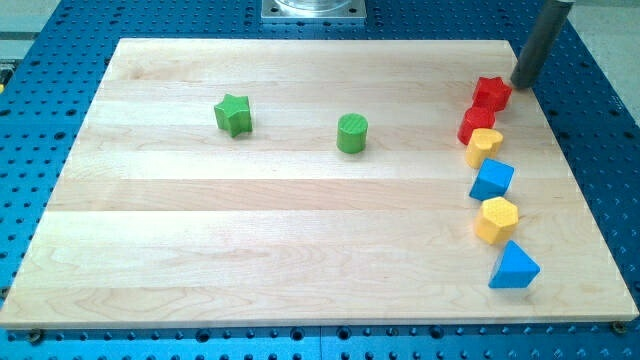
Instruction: Move the green circle to the top left of the red star
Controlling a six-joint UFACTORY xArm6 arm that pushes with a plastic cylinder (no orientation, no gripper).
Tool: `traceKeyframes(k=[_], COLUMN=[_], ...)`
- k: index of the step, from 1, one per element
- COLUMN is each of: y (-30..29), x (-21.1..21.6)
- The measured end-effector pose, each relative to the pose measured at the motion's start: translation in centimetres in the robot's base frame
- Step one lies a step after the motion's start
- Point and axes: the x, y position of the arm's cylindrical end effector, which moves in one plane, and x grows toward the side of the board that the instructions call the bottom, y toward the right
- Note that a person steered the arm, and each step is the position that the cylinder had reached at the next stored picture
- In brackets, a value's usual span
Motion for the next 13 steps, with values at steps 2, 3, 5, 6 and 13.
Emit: traceKeyframes(k=[2,3,5,6,13], y=[-5.8,-7.9,-16.8,-22.5,-15.5], x=[1.5,0.7,-0.4,1.2,5.3])
